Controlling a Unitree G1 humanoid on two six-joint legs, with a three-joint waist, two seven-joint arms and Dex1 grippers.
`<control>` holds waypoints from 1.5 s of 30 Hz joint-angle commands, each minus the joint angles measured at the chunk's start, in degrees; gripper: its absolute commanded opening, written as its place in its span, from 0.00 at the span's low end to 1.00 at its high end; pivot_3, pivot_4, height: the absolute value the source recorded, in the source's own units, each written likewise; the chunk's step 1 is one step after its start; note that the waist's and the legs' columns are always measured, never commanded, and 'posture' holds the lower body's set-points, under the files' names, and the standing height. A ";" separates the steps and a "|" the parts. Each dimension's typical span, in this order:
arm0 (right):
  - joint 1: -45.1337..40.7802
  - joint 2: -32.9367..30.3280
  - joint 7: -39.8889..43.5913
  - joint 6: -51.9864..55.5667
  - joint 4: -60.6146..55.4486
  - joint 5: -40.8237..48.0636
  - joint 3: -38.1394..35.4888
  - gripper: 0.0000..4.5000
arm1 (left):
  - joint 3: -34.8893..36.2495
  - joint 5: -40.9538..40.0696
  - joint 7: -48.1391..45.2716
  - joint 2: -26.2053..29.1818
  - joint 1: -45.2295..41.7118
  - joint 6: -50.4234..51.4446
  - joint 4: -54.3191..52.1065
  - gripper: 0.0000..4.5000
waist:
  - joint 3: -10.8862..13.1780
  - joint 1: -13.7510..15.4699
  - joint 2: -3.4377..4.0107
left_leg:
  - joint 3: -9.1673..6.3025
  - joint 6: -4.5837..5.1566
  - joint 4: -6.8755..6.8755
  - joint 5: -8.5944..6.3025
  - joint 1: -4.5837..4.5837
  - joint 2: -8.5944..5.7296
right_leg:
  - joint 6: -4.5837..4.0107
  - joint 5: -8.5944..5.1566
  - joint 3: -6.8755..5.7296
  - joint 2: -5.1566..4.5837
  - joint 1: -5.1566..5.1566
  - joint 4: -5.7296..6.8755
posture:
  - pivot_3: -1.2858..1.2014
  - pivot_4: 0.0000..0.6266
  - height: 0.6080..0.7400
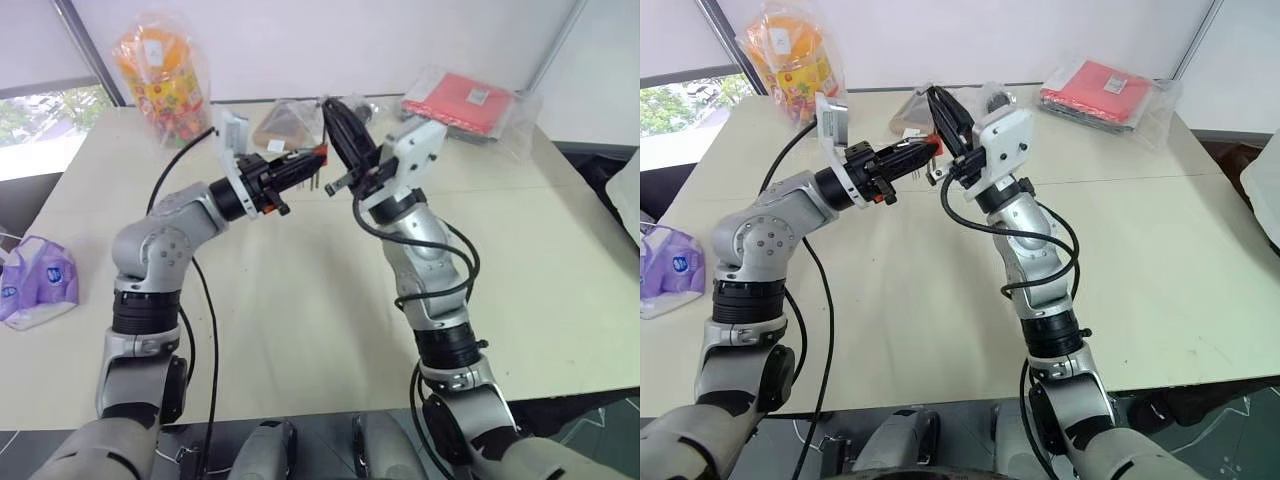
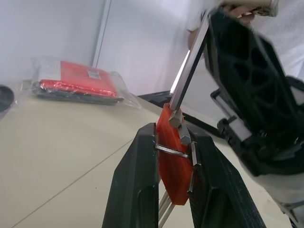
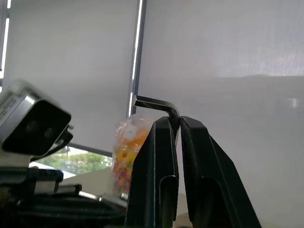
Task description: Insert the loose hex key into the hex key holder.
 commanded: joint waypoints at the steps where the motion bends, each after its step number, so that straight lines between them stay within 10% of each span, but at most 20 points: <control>1: 0.79 -1.23 0.39 0.15 -2.35 -0.37 -0.33 0.34 | 1.80 -0.54 -0.46 0.36 -2.09 -1.37 -1.45 0.06 | 0.00 0.05 0.00 | 0.00 0.00 0.01 0.00 0.00 -0.01 | 0.00 0.00 0.00 0.01 0.01 0.00 | 0.52 0.24 1.00; 5: 3.35 -3.56 1.79 1.16 -3.91 0.39 -0.77 0.79 | 1.50 -0.29 -0.72 0.21 -1.99 -1.62 -1.37 0.06 | 0.00 0.00 0.00 | 0.00 0.00 0.00 0.00 0.00 0.00 | 0.00 0.00 0.00 0.00 0.00 -0.01 | 0.52 0.24 1.00; 25: 29.84 -36.95 17.60 20.99 -25.41 15.25 -23.05 0.79 | -7.94 3.03 -4.40 -9.98 0.50 2.25 12.23 0.06 | 0.01 2.05 -0.03 | 0.09 0.15 0.13 -0.07 0.06 -0.06 | 0.00 0.00 0.01 0.05 0.28 -0.21 | 0.52 0.24 1.00; 35: 32.47 -33.50 9.91 22.61 -32.06 13.30 -23.15 0.79 | -1.25 4.62 4.33 -25.39 -11.71 4.22 41.91 0.06 | 0.05 2.28 -0.09 | 0.10 0.20 0.16 -0.10 0.07 -0.06 | 0.01 -0.01 0.00 0.04 0.31 -0.20 | 0.52 0.24 1.00; 45: 35.06 -30.67 5.80 22.60 -35.47 9.89 -20.55 0.80 | 5.83 8.65 12.02 -25.85 -16.55 6.96 58.64 0.17 | 0.05 1.96 -0.09 | 0.14 0.19 0.13 -0.10 0.15 -0.07 | 0.02 -0.01 0.02 0.06 0.27 -0.10 | 0.52 0.24 1.00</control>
